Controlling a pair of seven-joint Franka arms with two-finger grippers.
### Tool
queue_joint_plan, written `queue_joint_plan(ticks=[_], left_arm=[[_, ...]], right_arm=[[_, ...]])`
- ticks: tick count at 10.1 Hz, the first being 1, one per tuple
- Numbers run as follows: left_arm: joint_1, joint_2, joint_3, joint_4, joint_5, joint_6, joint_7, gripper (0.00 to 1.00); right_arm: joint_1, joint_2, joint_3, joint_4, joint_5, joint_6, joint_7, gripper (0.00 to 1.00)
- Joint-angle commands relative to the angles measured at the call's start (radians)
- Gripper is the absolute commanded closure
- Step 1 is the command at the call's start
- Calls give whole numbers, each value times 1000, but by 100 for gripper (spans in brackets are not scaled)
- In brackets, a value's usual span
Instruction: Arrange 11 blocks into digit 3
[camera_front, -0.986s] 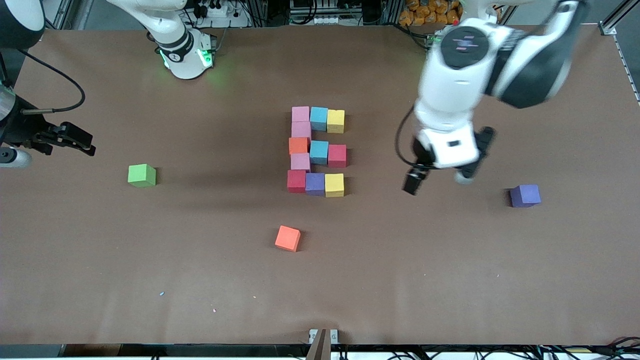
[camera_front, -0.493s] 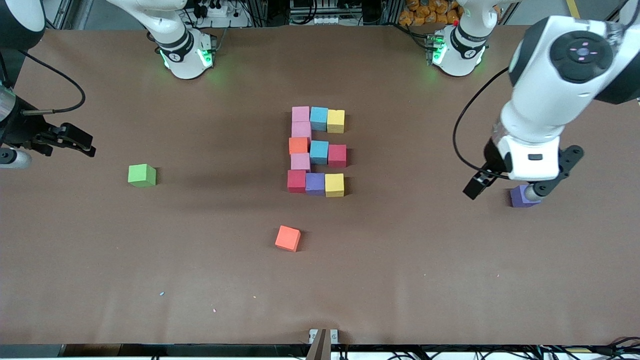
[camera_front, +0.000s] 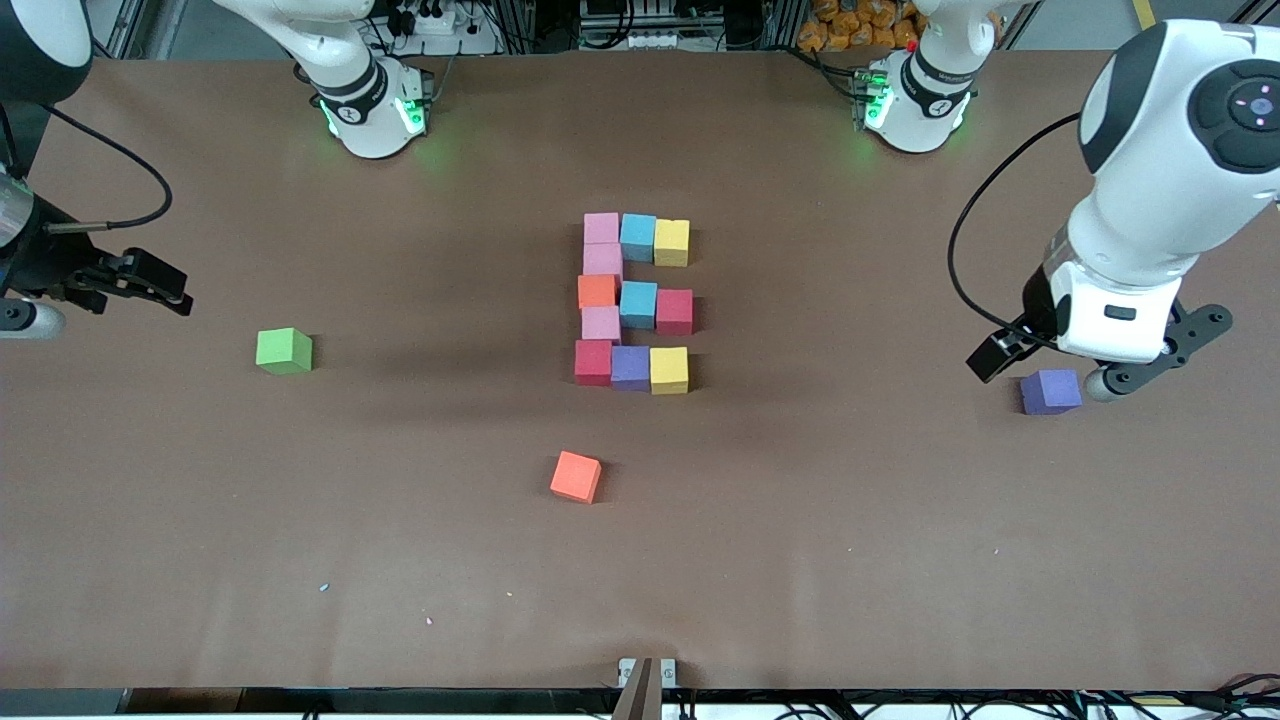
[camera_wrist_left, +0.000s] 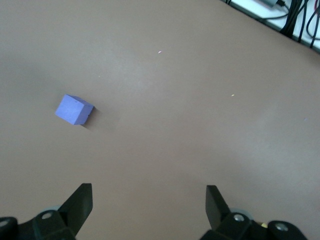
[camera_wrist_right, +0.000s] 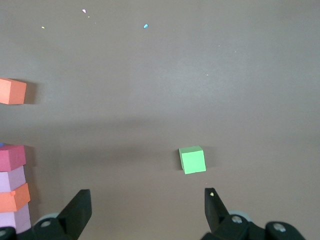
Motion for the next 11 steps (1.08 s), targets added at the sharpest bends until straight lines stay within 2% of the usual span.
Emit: queue_joint_plan(ticks=[1, 2, 3, 4, 5, 8, 9, 11], left_arm=[[63, -62, -5, -14, -52, -56, 158, 0], [61, -84, 23, -20, -69, -63, 211, 0], [15, -102, 94, -25, -82, -83, 247, 0], [-64, -120, 201, -25, -95, -99, 293, 0], [-96, -133, 260, -25, -124, -99, 346, 0], [-160, -163, 381, -25, -165, -108, 450, 0], [-172, -173, 405, -25, -165, -112, 490, 0], [-185, -184, 406, -24, -165, -113, 570, 0]], right_arm=[[0, 9, 4, 20, -18, -5, 11, 0], [2, 9, 4, 20, -17, -5, 11, 0], [0, 9, 4, 20, -18, -5, 11, 0], [0, 9, 4, 20, -18, -5, 11, 0], [0, 9, 4, 20, -18, -5, 11, 0], [2, 9, 4, 20, -18, -5, 10, 0], [2, 9, 4, 20, -18, -7, 10, 0], [2, 9, 4, 20, -18, -7, 10, 0]])
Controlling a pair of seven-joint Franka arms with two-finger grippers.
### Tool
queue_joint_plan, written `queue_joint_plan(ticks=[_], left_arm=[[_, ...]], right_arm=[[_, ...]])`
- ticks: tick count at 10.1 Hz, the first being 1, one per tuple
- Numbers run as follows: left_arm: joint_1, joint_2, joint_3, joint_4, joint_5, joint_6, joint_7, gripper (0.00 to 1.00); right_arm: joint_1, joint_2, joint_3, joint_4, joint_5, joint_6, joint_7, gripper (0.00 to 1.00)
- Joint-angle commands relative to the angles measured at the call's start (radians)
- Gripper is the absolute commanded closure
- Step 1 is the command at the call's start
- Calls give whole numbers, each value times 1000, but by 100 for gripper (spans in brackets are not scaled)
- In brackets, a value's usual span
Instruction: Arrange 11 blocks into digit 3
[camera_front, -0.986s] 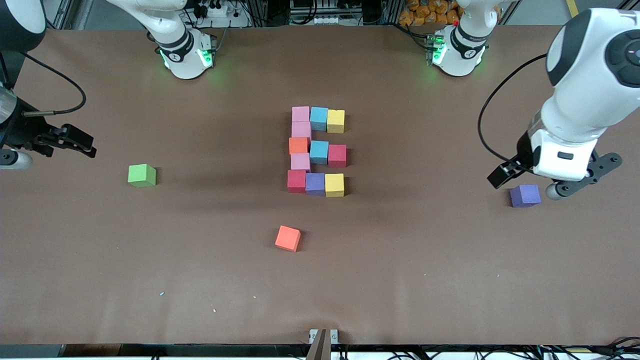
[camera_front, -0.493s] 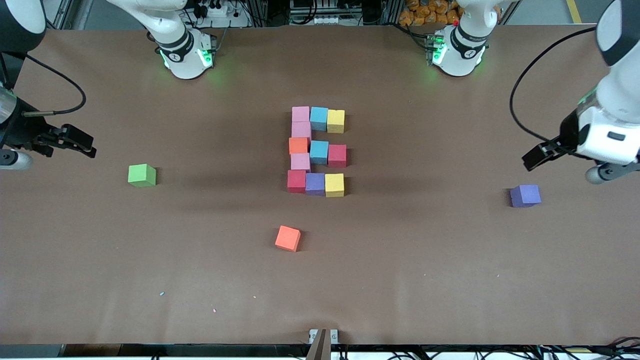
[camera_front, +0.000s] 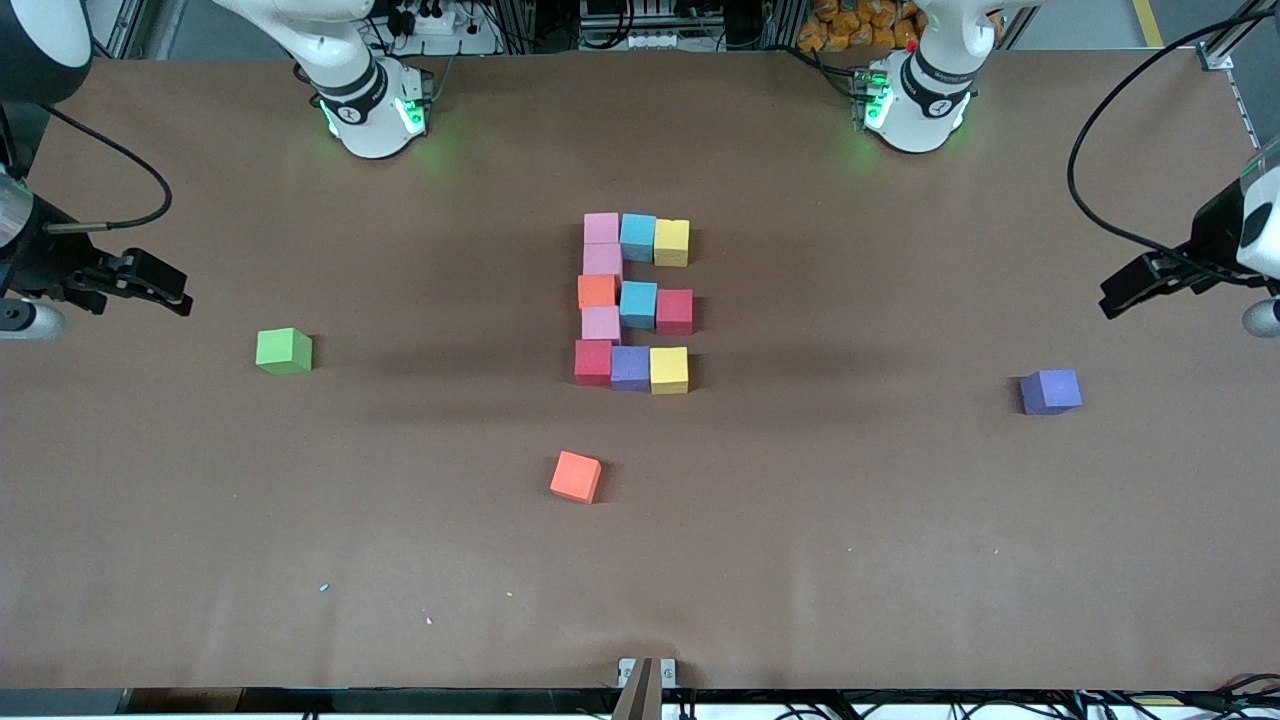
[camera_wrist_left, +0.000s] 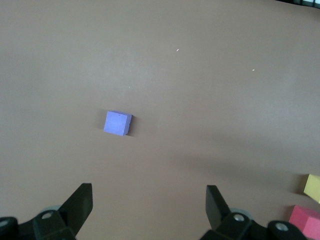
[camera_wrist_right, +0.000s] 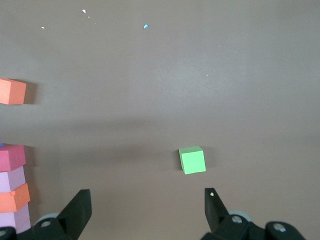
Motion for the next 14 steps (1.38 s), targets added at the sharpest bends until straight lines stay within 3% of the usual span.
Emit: queue_joint_plan(ticks=[1, 7, 11, 14], left_arm=[[-35, -33, 22, -21, -20, -9, 57, 0], [-67, -71, 38, -35, -75, -89, 70, 0], [-59, -117, 41, -117, -115, -75, 65, 0], [-56, -114, 35, -98, -107, -74, 53, 0]], right_arm=[[2, 8, 4, 18, -17, -7, 10, 0], [2, 8, 4, 20, -19, -7, 10, 0], [2, 8, 4, 23, -19, -7, 10, 0], [2, 8, 4, 23, -19, -7, 10, 0]])
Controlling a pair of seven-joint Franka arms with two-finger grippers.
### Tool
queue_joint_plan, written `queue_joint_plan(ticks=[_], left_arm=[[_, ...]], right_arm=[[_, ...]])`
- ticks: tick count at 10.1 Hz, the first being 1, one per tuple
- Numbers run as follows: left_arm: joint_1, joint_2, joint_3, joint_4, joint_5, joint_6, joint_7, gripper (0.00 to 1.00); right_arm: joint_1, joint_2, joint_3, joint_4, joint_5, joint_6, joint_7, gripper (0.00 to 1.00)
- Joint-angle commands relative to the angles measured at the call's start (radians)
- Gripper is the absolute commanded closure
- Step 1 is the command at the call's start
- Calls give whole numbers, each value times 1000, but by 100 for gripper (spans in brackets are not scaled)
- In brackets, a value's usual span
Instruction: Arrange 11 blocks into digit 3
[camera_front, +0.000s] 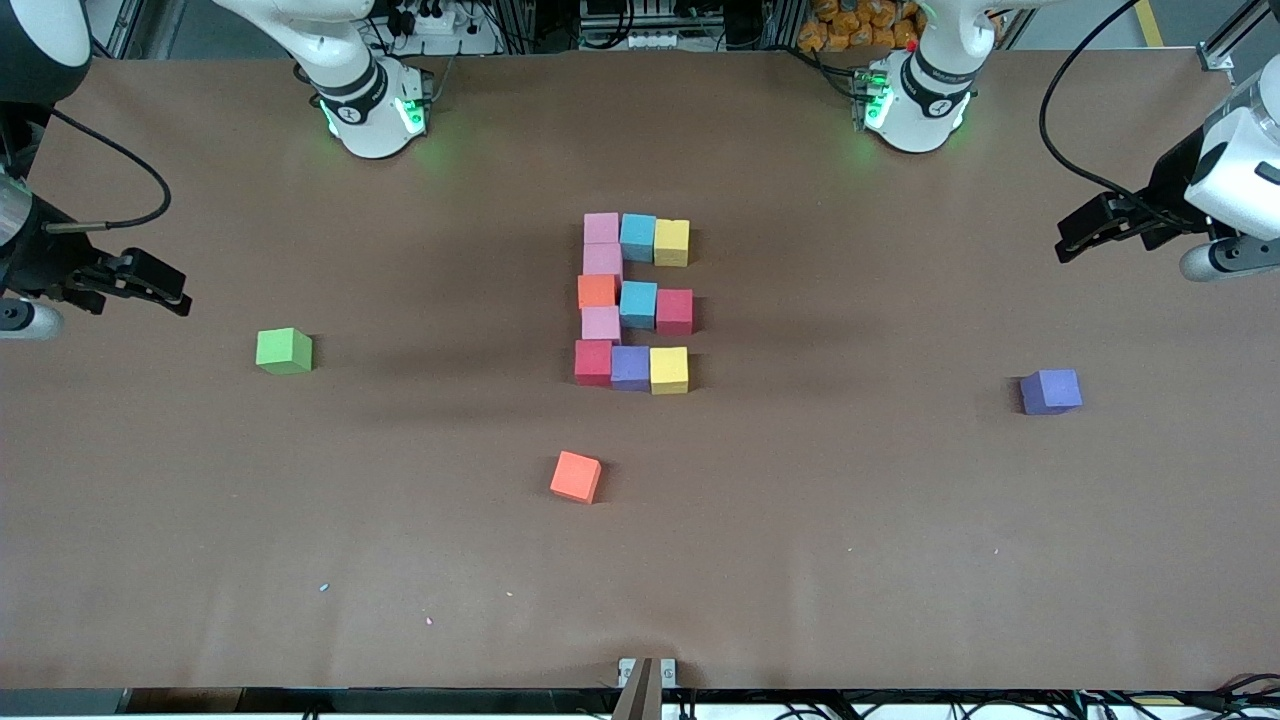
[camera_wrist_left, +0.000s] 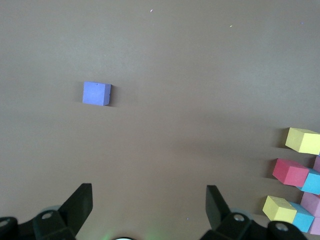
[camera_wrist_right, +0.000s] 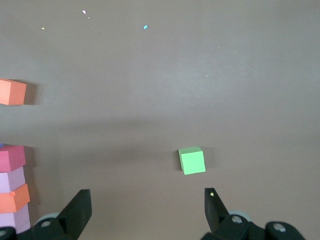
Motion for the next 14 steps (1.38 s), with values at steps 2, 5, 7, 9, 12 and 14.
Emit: queue_joint_plan(ticks=[2, 5, 7, 9, 12, 14], left_arm=[[1, -17, 0, 9, -7, 6, 21, 0], [1, -5, 1, 18, -2, 5, 27, 0], [1, -3, 0, 19, 16, 6, 39, 0], [1, -3, 1, 18, 18, 6, 85, 0], [1, -3, 1, 18, 18, 6, 85, 0], [1, -3, 0, 19, 18, 6, 84, 0]], right_arm=[[0, 8, 4, 22, -18, -7, 10, 0], [2, 8, 4, 22, -18, -7, 10, 0], [2, 9, 4, 22, -18, -7, 10, 0], [2, 9, 4, 22, -18, -5, 10, 0], [2, 9, 4, 22, -18, -5, 10, 0], [2, 9, 4, 22, -18, -5, 10, 0]])
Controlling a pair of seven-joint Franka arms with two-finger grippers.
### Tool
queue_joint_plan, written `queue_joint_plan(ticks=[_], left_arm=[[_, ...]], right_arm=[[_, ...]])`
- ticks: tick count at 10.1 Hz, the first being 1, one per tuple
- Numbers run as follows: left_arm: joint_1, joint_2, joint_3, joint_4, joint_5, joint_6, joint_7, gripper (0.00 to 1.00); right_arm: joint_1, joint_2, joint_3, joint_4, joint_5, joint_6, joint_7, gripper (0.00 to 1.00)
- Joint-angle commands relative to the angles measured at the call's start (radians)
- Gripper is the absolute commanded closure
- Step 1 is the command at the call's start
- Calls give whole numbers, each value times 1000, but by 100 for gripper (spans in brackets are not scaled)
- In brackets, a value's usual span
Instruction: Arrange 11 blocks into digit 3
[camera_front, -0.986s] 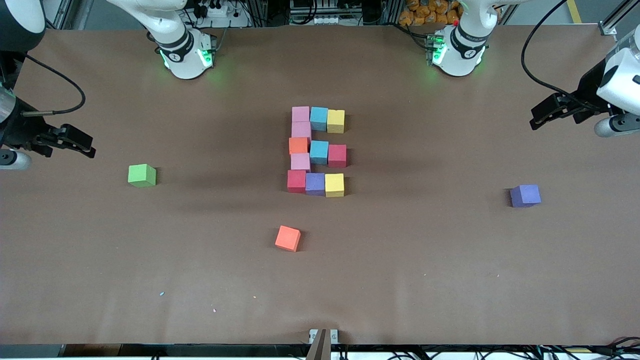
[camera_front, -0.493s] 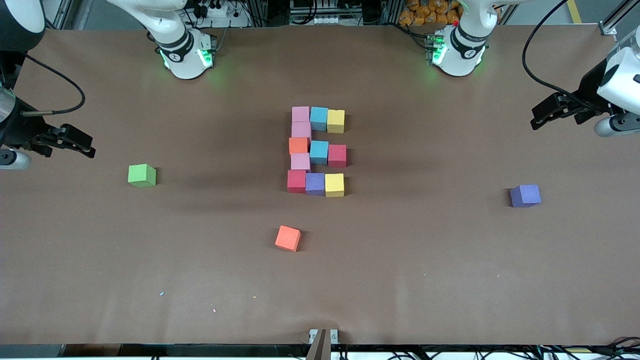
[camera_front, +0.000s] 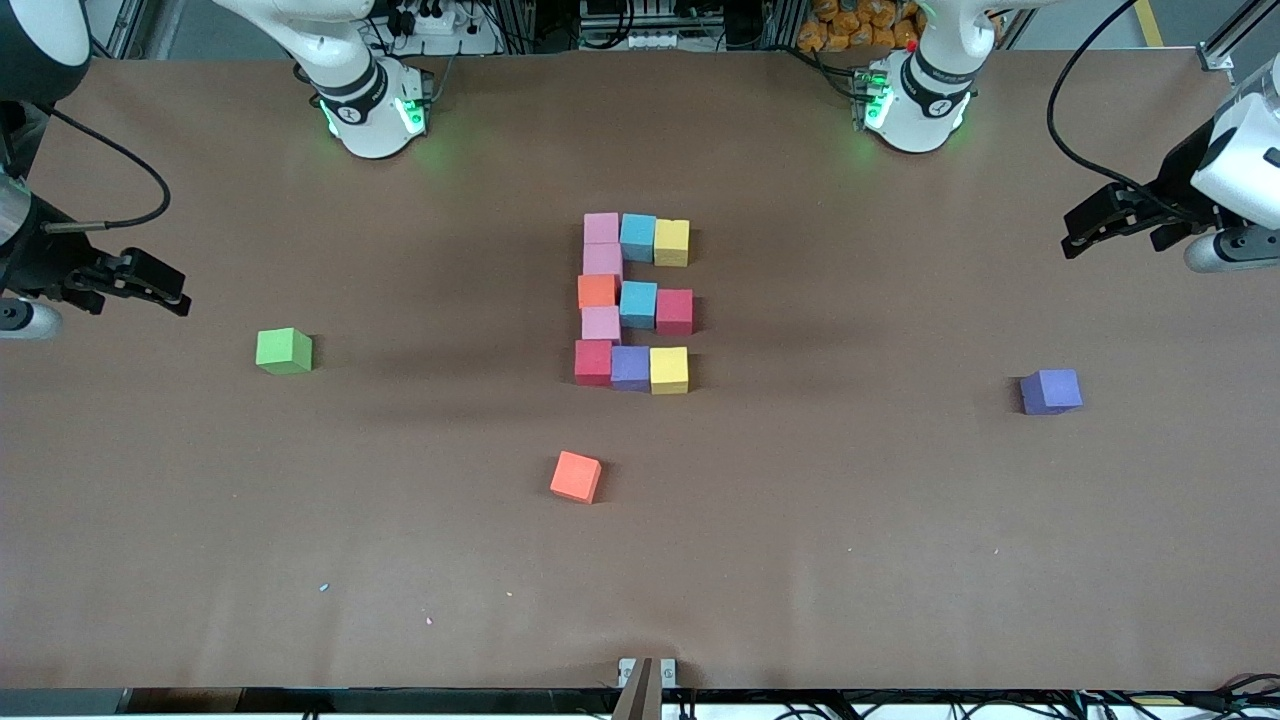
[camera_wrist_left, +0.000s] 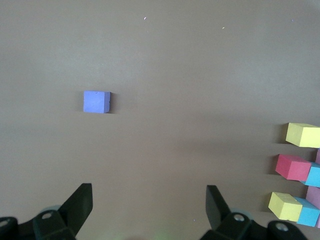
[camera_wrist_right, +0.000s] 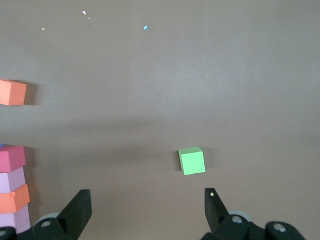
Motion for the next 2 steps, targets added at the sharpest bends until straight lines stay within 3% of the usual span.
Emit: queue_joint_plan(ticks=[1, 2], left_arm=[[0, -1, -1, 7, 15, 3, 16, 0], [0, 1, -1, 9, 15, 3, 14, 0]], right_arm=[[2, 9, 4, 20, -17, -5, 10, 0], [2, 9, 4, 20, -17, -7, 10, 0]])
